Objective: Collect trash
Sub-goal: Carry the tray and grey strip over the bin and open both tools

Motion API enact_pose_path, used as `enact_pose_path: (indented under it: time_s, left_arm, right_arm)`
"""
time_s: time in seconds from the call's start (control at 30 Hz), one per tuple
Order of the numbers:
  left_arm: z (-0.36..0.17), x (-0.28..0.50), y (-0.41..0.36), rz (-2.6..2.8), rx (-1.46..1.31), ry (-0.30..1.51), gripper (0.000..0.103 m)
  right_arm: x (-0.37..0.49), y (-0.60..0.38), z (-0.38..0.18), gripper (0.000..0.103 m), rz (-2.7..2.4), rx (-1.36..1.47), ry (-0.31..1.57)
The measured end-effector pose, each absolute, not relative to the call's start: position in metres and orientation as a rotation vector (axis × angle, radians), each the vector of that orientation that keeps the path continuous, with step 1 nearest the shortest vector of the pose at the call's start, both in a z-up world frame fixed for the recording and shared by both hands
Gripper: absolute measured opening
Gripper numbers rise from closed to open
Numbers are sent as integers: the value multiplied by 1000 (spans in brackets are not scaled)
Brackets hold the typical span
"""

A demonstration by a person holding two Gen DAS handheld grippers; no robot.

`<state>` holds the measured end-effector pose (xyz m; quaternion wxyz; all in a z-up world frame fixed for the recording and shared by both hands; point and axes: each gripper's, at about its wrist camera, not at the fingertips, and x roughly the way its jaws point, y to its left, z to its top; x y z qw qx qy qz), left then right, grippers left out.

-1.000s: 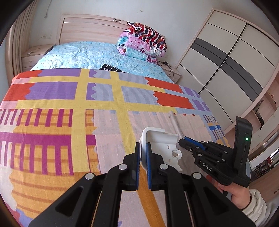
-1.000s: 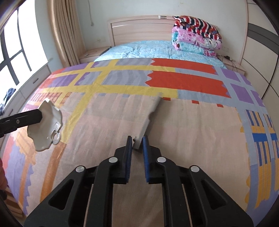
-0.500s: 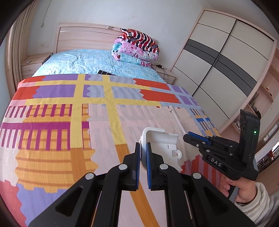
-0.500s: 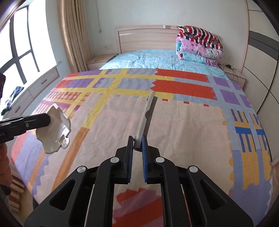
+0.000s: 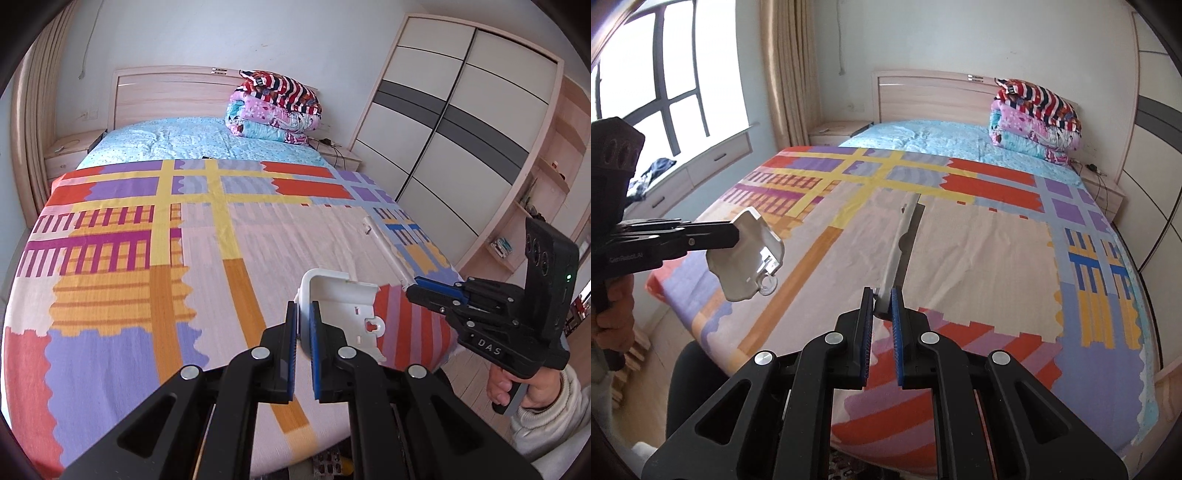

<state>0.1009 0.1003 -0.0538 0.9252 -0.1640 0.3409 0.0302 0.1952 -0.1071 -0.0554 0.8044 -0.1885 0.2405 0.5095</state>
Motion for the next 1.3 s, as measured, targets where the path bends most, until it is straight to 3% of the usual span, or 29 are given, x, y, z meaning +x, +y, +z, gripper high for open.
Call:
enact_pose_path:
  time_s: [0.53, 1.3]
  left_arm:
    - [-119, 41, 33, 23, -325, 821, 6]
    - [-237, 41, -11, 0, -263, 1129, 6]
  right_arm:
    - [128, -179, -105, 10, 1239, -463, 582]
    - [125, -164, -230, 11, 1369, -499, 1019]
